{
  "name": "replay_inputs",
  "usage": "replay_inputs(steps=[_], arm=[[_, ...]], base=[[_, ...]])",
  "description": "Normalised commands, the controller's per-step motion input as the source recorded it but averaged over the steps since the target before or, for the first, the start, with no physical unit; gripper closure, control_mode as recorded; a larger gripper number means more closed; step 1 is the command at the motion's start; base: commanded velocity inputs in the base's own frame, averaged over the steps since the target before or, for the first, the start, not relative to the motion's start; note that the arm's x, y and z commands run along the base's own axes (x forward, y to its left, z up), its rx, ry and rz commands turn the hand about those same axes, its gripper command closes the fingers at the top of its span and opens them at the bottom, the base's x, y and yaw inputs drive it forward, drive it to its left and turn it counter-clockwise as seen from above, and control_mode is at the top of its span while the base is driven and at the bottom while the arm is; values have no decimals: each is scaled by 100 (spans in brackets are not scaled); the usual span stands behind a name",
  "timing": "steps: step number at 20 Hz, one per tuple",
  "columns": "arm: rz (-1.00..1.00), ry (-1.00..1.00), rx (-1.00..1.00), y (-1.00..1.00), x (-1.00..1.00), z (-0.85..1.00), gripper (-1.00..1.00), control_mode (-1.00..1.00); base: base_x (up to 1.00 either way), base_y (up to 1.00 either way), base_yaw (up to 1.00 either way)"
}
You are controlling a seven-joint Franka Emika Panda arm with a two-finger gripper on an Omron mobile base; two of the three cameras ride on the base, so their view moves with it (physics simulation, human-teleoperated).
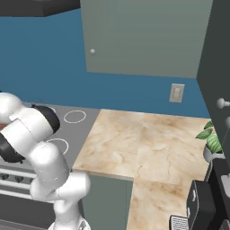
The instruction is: Pick up the sugar cube(s) and place them in the saucepan with hot chocolate.
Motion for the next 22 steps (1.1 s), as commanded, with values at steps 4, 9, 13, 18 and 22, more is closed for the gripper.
replay_inputs(steps=[4, 9, 13, 18, 22], arm=[[-16, -10, 31, -100, -70, 12, -100, -100], [-15, -11, 31, -100, -44, 49, -100, -100], [-12, -9, 28, -100, -50, 25, -100, -100], [-6, -7, 8, -100, -54, 35, -100, -100], [-8, 0, 0, -91, -28, 56, -100, -100]], base=[[0, 0, 0], [0, 0, 0], [0, 0, 0], [0, 0, 0], [0, 0, 0]])
